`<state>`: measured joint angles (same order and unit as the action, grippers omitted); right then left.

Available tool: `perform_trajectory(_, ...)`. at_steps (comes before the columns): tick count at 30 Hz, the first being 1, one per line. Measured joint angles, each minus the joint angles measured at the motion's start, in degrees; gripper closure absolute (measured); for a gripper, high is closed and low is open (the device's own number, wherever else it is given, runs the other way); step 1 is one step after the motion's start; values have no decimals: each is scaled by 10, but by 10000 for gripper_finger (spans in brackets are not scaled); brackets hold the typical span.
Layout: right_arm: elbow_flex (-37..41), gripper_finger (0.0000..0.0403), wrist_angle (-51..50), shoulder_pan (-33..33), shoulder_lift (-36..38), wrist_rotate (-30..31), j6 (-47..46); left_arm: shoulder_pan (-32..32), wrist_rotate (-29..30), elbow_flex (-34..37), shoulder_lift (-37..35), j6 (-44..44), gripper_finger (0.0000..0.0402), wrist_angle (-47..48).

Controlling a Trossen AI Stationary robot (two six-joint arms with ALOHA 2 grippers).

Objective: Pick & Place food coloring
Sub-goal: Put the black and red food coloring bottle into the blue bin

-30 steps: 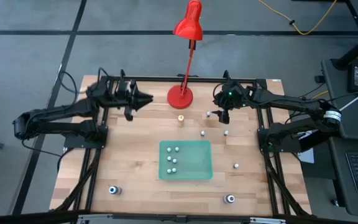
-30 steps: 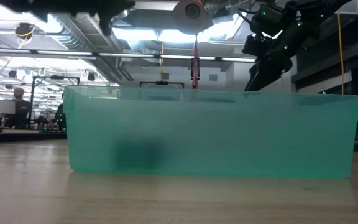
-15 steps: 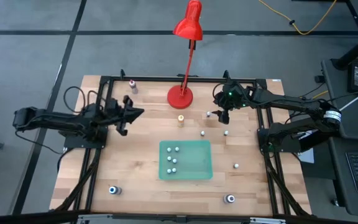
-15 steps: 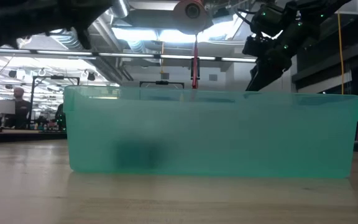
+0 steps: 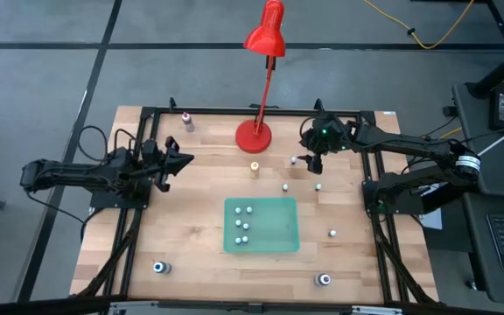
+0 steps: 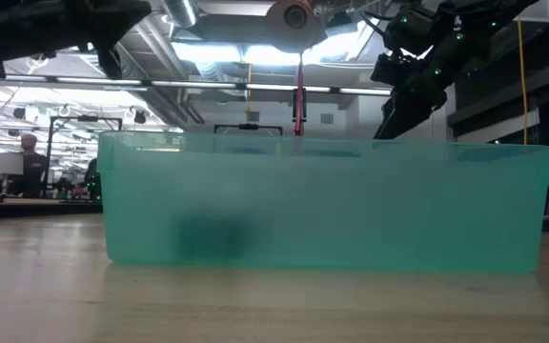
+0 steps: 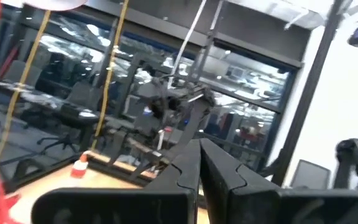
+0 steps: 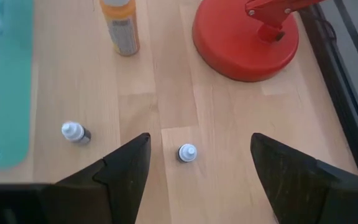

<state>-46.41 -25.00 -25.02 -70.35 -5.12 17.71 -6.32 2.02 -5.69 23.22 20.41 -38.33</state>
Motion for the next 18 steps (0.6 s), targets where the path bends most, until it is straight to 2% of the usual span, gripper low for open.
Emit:
perform_trajectory(7, 0, 125, -6, 0, 0, 1, 7, 2, -20, -25, 3, -2, 395, 10)
perform_trajectory(9, 0, 125, -5, 0, 0, 1, 7, 2, -20, -50, 4, -10, 396, 57)
perform_trajectory(13, 0, 125, -6, 0, 0, 1, 8, 2, -20, -121, 17, -25, 394, 208)
perform_trajectory(18, 0, 125, -6, 0, -3, 1, 8, 2, 0, -167, 30, -72, 390, 281)
